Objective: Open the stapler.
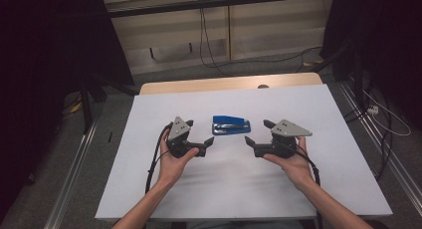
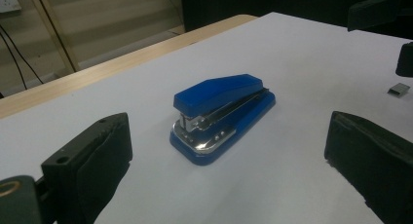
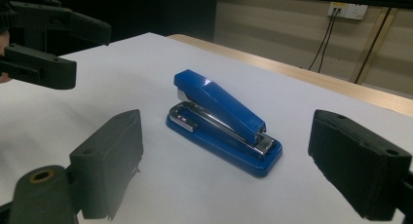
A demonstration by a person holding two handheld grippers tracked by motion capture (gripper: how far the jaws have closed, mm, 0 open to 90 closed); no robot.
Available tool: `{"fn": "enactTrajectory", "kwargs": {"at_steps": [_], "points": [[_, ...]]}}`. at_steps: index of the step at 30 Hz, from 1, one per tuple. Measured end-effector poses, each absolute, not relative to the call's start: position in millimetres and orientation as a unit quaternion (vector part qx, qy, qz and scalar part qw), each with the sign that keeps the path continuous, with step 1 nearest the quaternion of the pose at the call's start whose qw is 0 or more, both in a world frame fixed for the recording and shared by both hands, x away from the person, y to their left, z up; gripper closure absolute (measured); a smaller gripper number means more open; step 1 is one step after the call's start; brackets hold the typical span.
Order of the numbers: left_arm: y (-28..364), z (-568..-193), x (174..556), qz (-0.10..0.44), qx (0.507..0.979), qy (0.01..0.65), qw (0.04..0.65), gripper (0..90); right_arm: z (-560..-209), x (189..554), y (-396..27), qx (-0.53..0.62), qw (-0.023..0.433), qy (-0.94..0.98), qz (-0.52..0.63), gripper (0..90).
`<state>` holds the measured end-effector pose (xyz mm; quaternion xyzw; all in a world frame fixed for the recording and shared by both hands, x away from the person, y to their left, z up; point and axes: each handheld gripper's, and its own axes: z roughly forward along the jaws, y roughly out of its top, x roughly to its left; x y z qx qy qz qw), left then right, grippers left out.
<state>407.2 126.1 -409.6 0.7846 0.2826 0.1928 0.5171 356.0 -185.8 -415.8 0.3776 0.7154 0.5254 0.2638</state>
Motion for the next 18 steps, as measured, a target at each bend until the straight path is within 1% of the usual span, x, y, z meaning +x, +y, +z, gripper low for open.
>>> {"fn": "enactTrajectory", "kwargs": {"at_steps": [2,12,18], "points": [[126,-410,411,0.192,0.788,0.284,0.511,3.6,-415,359,-183,0.372,0.271,0.718,0.522,13.0],[116,-409,430,0.194,0.786,0.288,0.511,3.9,-416,378,-172,0.367,0.265,0.73,0.512,18.8],[116,-416,437,0.185,0.787,0.3,0.506,4.0,-417,385,-172,0.371,0.256,0.739,0.501,26.2]]}}
